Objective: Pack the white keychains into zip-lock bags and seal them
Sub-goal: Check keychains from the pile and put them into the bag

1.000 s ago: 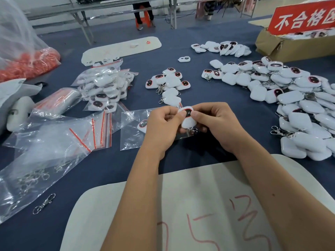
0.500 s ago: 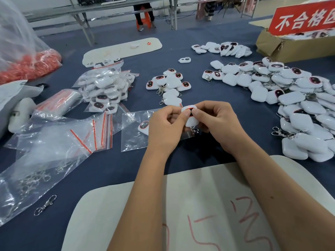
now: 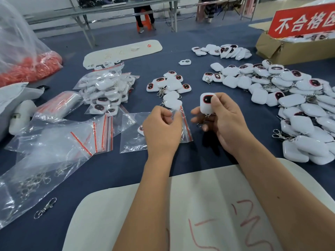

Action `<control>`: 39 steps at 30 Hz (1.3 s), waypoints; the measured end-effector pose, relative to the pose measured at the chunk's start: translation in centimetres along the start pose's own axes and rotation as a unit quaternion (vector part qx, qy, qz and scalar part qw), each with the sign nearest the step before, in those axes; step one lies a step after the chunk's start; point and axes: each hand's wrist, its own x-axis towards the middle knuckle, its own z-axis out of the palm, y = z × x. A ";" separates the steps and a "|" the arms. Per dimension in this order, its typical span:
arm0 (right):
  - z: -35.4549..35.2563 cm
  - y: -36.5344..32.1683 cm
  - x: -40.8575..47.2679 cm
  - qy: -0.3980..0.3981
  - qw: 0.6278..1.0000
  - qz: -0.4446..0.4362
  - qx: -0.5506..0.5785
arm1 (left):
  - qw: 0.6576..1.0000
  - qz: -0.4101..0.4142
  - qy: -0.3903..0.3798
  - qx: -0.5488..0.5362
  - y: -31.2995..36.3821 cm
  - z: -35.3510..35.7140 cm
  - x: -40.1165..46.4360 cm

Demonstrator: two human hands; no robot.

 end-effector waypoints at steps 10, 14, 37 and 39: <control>-0.4 0.4 -0.2 -0.020 0.998 -0.024 -0.060 | 0.986 0.016 -0.016 0.168 0.7 0.5 -0.4; -0.3 0.4 -0.2 -0.023 0.998 -0.018 -0.049 | 0.993 -0.001 -0.011 0.117 0.8 0.0 -0.3; 3.0 0.8 -1.7 -0.147 0.938 -0.100 -0.298 | 0.987 0.101 0.099 0.079 2.1 -1.2 -0.3; 3.3 0.9 -1.7 -0.130 0.930 -0.111 -0.326 | 0.984 0.120 0.080 0.107 2.2 -0.9 -0.5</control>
